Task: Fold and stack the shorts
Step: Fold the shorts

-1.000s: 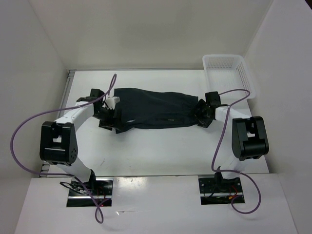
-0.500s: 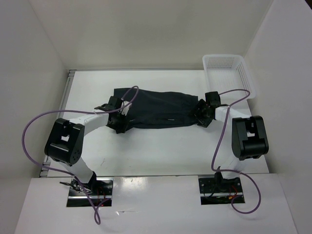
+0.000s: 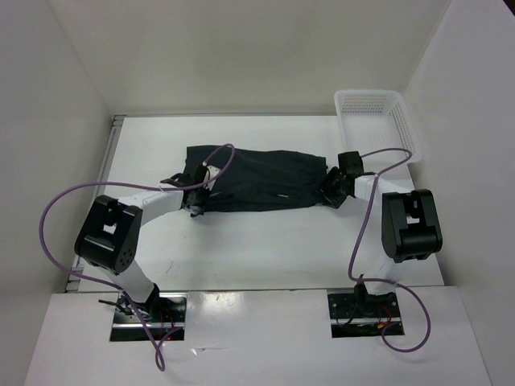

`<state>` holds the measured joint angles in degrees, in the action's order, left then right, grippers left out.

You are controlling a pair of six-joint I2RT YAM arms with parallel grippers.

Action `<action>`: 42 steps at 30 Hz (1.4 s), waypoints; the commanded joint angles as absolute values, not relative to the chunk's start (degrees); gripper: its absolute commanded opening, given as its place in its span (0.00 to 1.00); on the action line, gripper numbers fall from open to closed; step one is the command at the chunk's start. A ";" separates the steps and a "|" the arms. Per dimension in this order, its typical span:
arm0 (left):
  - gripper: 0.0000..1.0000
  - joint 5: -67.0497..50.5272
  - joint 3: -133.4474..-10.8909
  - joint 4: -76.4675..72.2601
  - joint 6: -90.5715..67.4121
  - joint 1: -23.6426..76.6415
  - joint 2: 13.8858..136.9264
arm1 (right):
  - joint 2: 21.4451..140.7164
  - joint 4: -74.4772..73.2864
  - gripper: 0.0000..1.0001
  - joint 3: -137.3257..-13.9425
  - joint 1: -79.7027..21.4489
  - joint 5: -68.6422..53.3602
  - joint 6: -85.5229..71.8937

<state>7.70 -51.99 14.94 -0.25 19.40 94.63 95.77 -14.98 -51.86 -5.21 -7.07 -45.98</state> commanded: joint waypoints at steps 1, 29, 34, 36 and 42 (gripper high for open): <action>0.04 10.01 -52.12 19.24 0.00 19.25 94.49 | 97.21 -12.39 0.53 -53.09 -4.92 -6.77 -47.02; 0.65 -6.34 -63.54 33.95 0.00 13.18 87.53 | 95.45 -11.07 0.66 -53.09 -4.92 -11.07 -44.74; 0.65 -0.80 -63.54 27.43 0.00 12.57 91.04 | 95.45 -11.07 0.66 -53.09 -4.92 -11.60 -44.74; 0.66 -0.79 -63.02 26.73 0.00 12.57 92.10 | 95.45 -10.55 0.66 -53.09 -4.92 -11.60 -44.74; 0.62 -0.79 -62.40 24.43 0.00 12.57 96.41 | 96.50 -10.02 0.66 -52.56 -4.92 -12.74 -44.74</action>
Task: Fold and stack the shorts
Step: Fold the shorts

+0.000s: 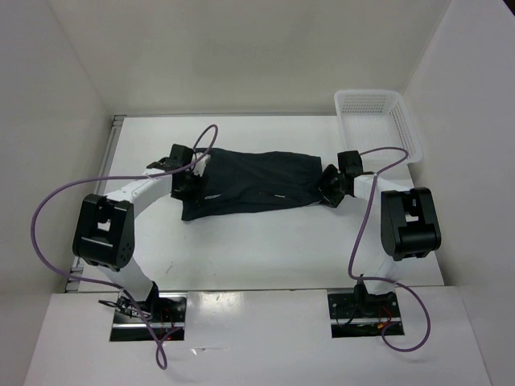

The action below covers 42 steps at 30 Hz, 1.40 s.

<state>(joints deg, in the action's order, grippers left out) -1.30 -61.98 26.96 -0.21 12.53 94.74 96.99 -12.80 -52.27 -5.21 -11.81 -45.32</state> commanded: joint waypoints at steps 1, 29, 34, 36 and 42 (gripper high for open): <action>0.57 -0.79 -62.40 24.43 0.00 12.57 96.94 | 96.50 -10.02 0.66 -52.56 -4.92 -12.74 -44.74; 0.18 2.29 -51.68 32.34 0.00 13.89 92.55 | 98.09 -10.55 0.05 -53.61 -4.92 -10.55 -43.59; 0.54 0.71 -51.68 35.85 0.00 13.89 91.41 | 96.95 -10.55 0.00 -53.09 -4.92 -10.02 -43.07; 0.59 -2.97 -54.12 38.30 0.00 12.49 89.83 | 96.94 -10.55 0.00 -53.09 -4.92 -10.02 -43.07; 0.69 -22.21 -65.91 44.74 0.00 1.24 87.71 | 94.75 -10.55 0.00 -53.09 -4.92 -9.41 -41.84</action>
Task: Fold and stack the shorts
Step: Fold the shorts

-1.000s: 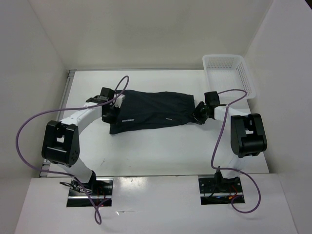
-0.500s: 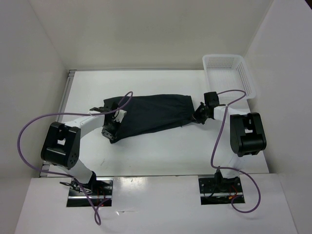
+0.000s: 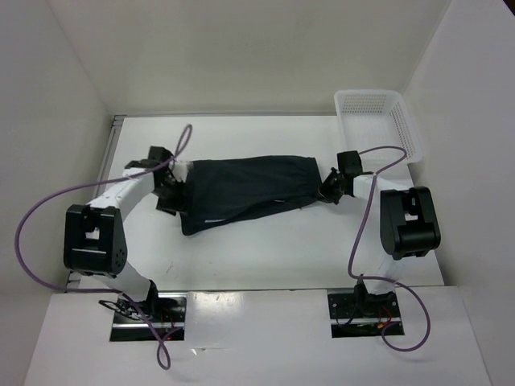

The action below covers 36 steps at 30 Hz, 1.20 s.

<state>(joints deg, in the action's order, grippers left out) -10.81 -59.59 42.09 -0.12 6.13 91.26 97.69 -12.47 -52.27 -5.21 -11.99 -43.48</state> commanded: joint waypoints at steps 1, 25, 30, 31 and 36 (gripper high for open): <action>0.69 -25.37 -66.87 44.74 0.00 -0.68 88.24 | 94.14 -11.24 0.00 -53.70 -4.92 -9.40 -41.31; 0.76 -9.40 -77.43 32.52 0.00 -1.85 112.67 | 95.53 -12.93 0.71 -54.23 -6.68 -9.14 -40.69; 0.76 -10.46 -78.04 33.05 0.00 -1.85 115.92 | 99.31 -12.39 0.70 -55.54 -6.68 -9.14 -41.22; 0.76 -10.46 -78.05 33.05 0.00 -1.85 115.93 | 99.93 -12.39 0.69 -56.16 -6.68 -8.53 -41.22; 0.71 -10.46 -78.05 33.05 0.00 -1.32 117.69 | 101.16 -13.10 0.69 -56.16 -7.21 -5.46 -41.22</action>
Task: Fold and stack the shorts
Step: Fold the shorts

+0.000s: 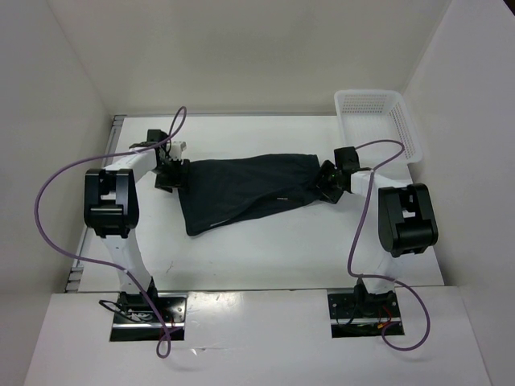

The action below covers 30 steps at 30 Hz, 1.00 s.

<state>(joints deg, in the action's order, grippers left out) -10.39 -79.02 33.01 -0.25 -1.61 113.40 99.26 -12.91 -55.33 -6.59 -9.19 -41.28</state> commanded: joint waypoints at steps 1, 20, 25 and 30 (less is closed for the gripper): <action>0.70 -10.46 -78.05 33.05 0.00 -1.32 118.21 | 101.16 -13.10 0.69 -56.16 -7.21 -3.97 -41.22; 0.67 -9.40 -79.63 31.99 0.00 -1.32 119.88 | 104.24 -11.78 0.19 -59.59 -7.21 -4.31 -38.94; 0.49 -12.90 -80.68 31.99 0.00 -1.32 120.41 | 101.17 -13.09 0.00 -59.59 -7.21 -4.31 -38.41; 0.32 -14.76 -83.06 32.52 0.00 2.10 119.89 | 94.05 -17.92 0.00 -62.13 -7.21 -0.01 -35.61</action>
<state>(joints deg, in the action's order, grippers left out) -11.35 -83.20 31.79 -0.25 -0.93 116.90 99.85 -14.79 -58.30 -7.01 -3.29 -38.20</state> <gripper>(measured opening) 0.327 0.047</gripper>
